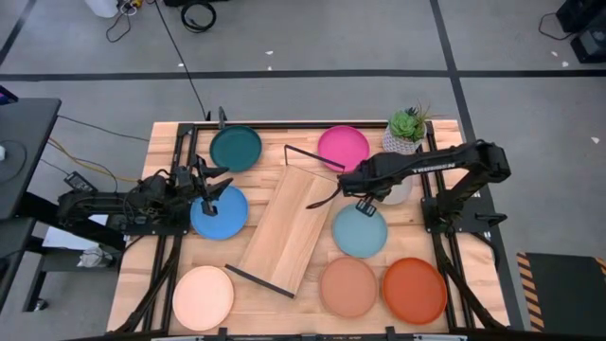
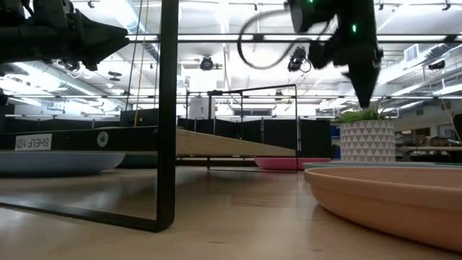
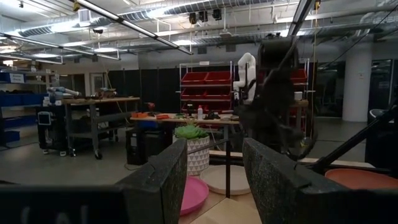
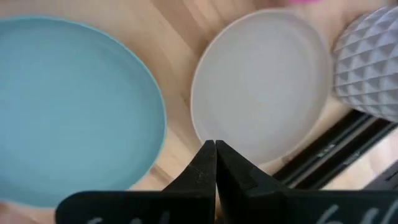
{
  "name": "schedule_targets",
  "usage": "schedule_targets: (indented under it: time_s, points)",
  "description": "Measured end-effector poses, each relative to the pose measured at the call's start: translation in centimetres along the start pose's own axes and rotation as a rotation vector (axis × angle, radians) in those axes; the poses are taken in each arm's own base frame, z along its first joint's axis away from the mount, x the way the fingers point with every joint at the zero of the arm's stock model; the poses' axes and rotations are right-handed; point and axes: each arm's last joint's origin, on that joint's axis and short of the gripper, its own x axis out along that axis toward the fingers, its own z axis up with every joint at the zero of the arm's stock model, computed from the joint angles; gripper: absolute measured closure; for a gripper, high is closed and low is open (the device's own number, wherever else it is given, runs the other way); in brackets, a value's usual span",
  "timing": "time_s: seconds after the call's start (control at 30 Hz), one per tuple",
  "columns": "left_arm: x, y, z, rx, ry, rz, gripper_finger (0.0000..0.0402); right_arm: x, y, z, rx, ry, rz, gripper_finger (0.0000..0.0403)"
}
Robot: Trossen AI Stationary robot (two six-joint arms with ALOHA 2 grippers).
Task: Place and stack plates onto a shelf
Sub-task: Put the gray plate on the shelf
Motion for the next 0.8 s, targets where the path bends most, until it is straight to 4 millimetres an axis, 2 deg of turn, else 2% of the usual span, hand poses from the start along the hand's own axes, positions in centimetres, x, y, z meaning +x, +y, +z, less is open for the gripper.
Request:
schedule_targets:
  time_s: [0.1, 0.2, 0.37, 0.53, 0.67, 0.8]
  points:
    - [0.0, 0.0, 0.0, -0.001, 0.000, 0.000, 0.0239, -1.2, 0.7, -0.1, -0.025, -0.055, 0.018, 0.0396]
    - [0.0, 0.0, 0.0, -0.003, -0.001, 0.000, 0.0239, -0.8, 1.4, -0.6, -0.061, -0.090, -0.015, 0.0387]
    - [0.0, 0.0, 0.0, -0.008, 0.000, 0.000, 0.0239, 1.2, 1.9, -1.2, -0.065, -0.073, -0.035, 0.0349]
    - [0.0, 0.0, 0.0, -0.007, 0.000, 0.000, 0.0239, 4.3, 2.1, -1.3, -0.065, -0.049, 0.019, 0.0295]
    - [0.0, 0.0, 0.0, -0.007, 0.000, 0.000, 0.0239, 6.4, 1.7, -1.4, -0.064, -0.013, 0.031, 0.0259]
    - [0.0, 0.0, 0.0, -0.007, 0.000, 0.000, 0.0239, 8.0, 0.8, -2.0, -0.029, 0.033, -0.001, 0.0247]
